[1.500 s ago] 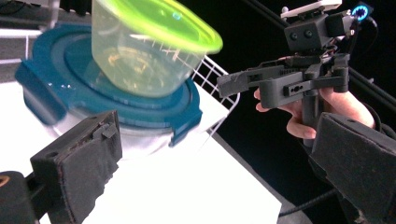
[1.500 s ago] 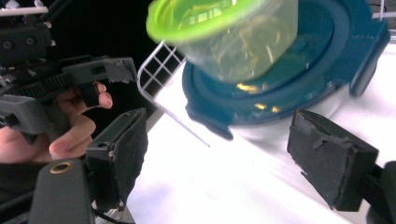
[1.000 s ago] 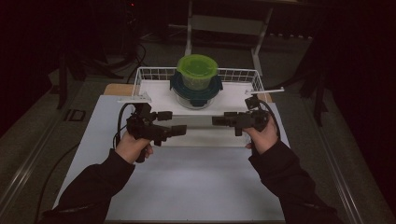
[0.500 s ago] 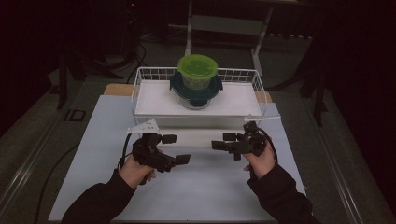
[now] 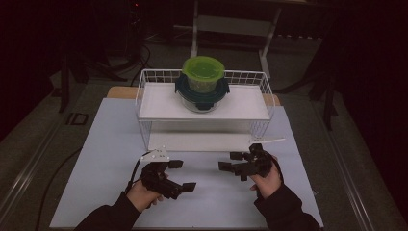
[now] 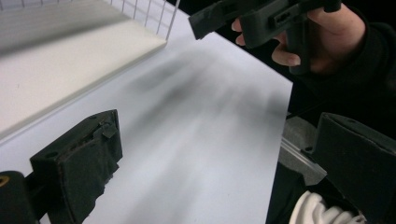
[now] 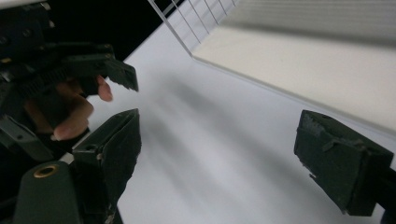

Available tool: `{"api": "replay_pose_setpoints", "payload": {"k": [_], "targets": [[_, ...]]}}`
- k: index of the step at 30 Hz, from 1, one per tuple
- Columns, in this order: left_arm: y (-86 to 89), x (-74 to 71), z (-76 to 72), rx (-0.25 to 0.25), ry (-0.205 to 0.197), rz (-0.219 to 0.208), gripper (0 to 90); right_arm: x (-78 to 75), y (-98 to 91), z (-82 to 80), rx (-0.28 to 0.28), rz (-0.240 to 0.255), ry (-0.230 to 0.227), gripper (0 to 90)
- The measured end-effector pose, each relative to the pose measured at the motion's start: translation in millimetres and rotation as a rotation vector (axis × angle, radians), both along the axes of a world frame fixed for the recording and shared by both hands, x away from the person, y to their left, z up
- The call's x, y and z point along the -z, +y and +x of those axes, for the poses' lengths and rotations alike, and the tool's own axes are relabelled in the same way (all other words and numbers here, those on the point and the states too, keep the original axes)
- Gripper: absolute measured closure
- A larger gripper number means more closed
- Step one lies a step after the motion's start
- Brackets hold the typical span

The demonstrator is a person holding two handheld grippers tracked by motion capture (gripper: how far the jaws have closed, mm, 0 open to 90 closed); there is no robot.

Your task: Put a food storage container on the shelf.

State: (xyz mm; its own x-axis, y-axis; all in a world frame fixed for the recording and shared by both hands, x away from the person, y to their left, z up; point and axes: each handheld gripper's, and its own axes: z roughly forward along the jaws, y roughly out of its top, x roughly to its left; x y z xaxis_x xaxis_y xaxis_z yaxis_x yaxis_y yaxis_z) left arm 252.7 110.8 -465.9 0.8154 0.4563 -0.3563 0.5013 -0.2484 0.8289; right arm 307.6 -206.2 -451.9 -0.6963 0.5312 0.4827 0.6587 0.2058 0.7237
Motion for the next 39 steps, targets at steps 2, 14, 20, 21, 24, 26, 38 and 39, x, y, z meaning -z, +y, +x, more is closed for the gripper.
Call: {"api": "replay_pose_setpoints", "payload": {"k": [2,14,20,21,24,26,38,39], "targets": [[0.7,6.4,-1.8,0.0,-0.004,0.006,1.2,6.9,-0.8,-2.6,-0.011,-0.009,-0.013,14.1],[7.1,33.9,-11.8,-0.014,-0.041,0.055,1.2,46.2,-11.5,-12.5,-0.064,-0.026,0.026,14.2],[13.7,41.5,-15.5,-0.016,-0.039,0.057,1.2,53.7,-26.0,-18.1,-0.046,-0.021,0.023,14.2],[14.9,42.9,-16.1,-0.022,-0.038,0.058,1.2,54.7,-28.5,-19.3,-0.041,-0.023,0.021,14.1],[16.9,46.7,-18.6,-0.029,-0.037,0.072,1.2,57.3,-35.4,-23.1,-0.029,-0.04,0.004,14.1],[18.4,50.3,-20.5,-0.029,-0.04,0.084,1.2,58.4,-40.7,-25.9,-0.021,-0.039,-0.006,14.1],[33.4,53.8,-25.5,-0.053,-0.043,0.067,1.2,62.7,-73.6,-33.5,0.054,-0.033,-0.032,14.2],[34.8,53.7,-25.5,-0.059,-0.04,0.066,1.2,62.5,-75.1,-33.3,0.06,-0.034,-0.032,14.2]]}}
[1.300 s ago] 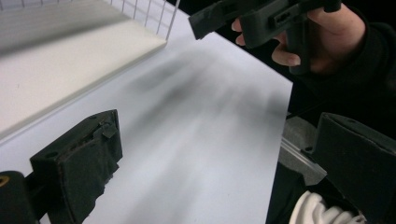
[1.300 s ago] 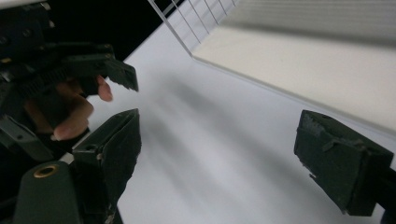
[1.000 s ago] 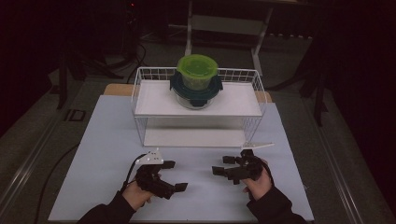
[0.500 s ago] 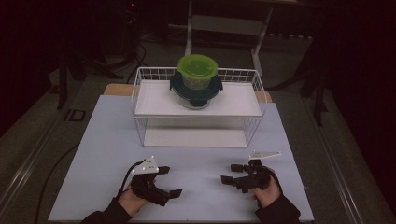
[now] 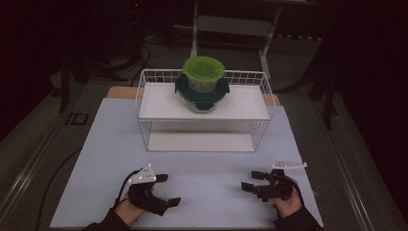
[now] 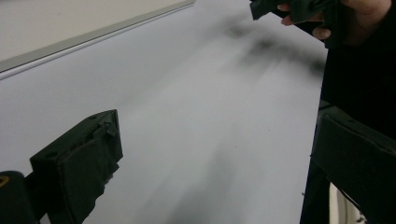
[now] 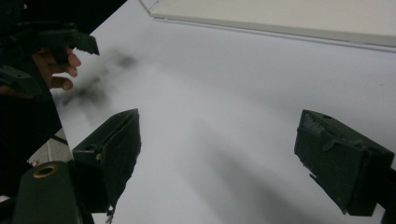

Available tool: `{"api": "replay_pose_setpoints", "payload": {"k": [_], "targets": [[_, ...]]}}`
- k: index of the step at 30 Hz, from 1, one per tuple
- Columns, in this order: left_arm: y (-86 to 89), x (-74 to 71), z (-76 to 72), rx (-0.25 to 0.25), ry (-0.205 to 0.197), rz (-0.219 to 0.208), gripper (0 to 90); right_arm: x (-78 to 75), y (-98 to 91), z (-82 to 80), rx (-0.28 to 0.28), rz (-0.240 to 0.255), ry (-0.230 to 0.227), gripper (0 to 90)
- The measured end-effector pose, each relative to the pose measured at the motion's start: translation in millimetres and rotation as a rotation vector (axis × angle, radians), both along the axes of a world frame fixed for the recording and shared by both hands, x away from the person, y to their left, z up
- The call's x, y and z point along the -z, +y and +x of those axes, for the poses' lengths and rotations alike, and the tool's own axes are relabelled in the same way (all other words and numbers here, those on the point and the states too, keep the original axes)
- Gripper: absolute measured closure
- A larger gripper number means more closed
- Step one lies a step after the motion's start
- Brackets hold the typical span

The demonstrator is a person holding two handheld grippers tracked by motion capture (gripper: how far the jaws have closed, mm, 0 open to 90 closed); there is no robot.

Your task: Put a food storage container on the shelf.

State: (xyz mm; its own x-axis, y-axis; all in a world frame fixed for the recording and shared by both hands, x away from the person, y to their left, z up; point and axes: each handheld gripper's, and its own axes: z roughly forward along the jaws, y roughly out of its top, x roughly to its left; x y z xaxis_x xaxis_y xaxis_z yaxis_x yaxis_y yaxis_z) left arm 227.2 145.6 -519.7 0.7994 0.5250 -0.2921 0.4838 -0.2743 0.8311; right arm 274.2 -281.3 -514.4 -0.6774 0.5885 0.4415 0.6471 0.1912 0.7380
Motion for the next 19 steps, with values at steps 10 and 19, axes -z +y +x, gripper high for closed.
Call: {"api": "replay_pose_setpoints", "payload": {"k": [10,19], "targets": [[3.9,0.9,2.7,-0.011,-0.003,-0.036,1.2,1.6,-2.1,2.0,0.003,-0.001,-0.021,14.2],[4.9,0.1,3.3,-0.009,-0.007,-0.044,1.2,3.9,-4.3,3.8,0.01,0.001,-0.015,14.1]]}}
